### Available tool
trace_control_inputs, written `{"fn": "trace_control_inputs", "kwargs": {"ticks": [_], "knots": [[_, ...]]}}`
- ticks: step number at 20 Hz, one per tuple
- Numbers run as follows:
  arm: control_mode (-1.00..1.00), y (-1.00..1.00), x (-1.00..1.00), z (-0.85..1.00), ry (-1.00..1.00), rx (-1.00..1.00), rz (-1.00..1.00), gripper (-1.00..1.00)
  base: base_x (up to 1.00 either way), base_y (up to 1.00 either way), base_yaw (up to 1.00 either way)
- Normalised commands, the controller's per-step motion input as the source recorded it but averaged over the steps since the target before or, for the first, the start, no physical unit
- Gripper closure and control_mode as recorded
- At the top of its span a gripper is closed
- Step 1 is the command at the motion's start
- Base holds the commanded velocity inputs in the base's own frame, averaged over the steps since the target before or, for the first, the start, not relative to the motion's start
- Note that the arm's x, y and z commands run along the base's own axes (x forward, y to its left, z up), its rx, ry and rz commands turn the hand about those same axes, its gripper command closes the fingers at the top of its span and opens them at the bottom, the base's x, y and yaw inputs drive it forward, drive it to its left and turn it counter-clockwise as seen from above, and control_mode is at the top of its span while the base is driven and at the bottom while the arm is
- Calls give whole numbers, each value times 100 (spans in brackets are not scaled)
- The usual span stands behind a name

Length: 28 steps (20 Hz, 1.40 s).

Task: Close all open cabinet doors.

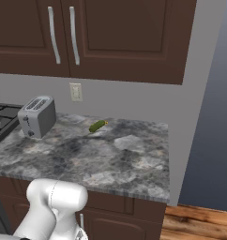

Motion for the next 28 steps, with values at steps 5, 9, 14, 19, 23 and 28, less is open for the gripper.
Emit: {"fn": "trace_control_inputs", "kwargs": {"ticks": [5, 9, 14, 19, 23, 28], "knots": [[-100, 0, 30, -48, -2, 0, 13, -100, 0, 0, 0], [-100, 0, 28, -49, -6, 0, 15, -100, 0, 0, 0], [-100, -12, 17, -32, -1, 0, 5, -100, 0, 0, 0], [-100, -7, 27, -33, 0, 0, 0, -100, 0, 0, 0], [-100, -2, 23, -24, 0, 0, 0, -100, 0, 0, 0], [-100, 0, 4, -2, 0, 0, -2, -100, 0, 0, 0]]}}
